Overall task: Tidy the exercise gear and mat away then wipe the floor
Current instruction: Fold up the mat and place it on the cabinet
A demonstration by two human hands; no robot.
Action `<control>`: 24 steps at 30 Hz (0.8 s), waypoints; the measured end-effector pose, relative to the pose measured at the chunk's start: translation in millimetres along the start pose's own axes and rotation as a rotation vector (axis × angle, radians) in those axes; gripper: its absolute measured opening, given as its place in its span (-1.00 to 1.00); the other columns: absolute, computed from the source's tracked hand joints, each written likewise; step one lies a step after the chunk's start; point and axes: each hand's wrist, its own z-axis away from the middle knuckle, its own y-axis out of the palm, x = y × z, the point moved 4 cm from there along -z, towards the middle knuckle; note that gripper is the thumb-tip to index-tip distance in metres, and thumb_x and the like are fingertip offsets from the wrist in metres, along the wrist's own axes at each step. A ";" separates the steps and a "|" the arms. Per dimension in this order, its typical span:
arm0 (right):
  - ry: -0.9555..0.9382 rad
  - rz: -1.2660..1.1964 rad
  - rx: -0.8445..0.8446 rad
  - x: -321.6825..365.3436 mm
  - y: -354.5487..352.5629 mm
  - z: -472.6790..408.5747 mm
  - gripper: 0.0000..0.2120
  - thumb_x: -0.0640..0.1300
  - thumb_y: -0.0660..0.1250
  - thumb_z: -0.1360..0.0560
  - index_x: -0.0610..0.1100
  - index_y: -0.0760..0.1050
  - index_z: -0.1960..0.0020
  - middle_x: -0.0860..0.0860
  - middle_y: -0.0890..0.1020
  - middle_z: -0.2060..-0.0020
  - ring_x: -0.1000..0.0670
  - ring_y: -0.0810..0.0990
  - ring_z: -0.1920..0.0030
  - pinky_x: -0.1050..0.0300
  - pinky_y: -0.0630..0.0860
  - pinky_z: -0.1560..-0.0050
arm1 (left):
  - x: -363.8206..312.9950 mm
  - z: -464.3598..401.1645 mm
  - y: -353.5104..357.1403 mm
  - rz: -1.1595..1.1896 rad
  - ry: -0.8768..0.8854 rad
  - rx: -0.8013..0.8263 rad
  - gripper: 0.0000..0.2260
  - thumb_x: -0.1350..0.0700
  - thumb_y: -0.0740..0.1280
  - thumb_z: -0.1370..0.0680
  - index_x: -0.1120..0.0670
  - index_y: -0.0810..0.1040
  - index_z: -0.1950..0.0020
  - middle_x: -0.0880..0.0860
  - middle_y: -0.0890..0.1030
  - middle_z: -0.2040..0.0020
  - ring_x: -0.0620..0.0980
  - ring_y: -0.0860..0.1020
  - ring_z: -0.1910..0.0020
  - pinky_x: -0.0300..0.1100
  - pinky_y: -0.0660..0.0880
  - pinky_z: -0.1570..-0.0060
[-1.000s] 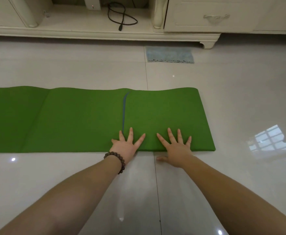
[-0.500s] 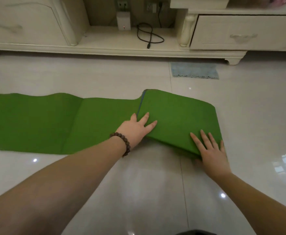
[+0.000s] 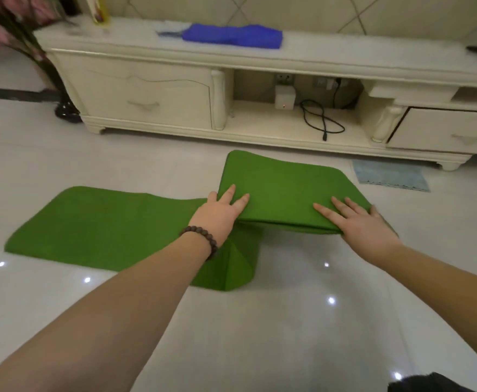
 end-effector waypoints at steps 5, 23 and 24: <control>-0.086 0.065 0.011 61.4 -60.7 -56.5 -0.10 -0.39 0.06 -0.54 0.30 -0.48 -0.39 -0.06 -0.09 -0.55 -0.17 -0.05 -0.53 -0.37 0.07 -0.40 | 87.8 15.4 -6.3 0.019 -0.074 0.005 -0.12 0.53 0.12 -0.47 -0.14 -0.16 -0.56 0.01 -0.12 -0.59 0.22 0.13 -0.48 -0.05 0.52 -0.15; -0.296 -0.054 0.273 322.4 140.8 -144.0 -0.23 -0.03 0.04 -0.63 0.12 -0.63 -0.32 -0.16 -0.37 -0.48 -0.30 -0.45 -0.41 -0.59 -0.23 -0.26 | 264.9 44.9 239.1 -0.054 -0.390 0.425 -0.17 -0.12 0.25 -0.58 -0.24 -0.44 -0.44 0.02 -0.34 -0.55 0.17 0.03 -0.54 0.25 0.03 -0.45; -0.294 -0.077 0.276 323.9 147.8 -143.9 -0.26 0.17 0.00 -0.60 0.12 -0.61 -0.33 -0.15 -0.40 -0.46 -0.28 -0.47 -0.39 -0.60 -0.26 -0.24 | 264.7 43.3 249.7 0.001 -0.403 0.442 -0.08 -0.26 0.29 -0.49 -0.25 -0.45 -0.44 0.01 -0.40 -0.53 0.18 0.02 -0.54 0.27 0.04 -0.45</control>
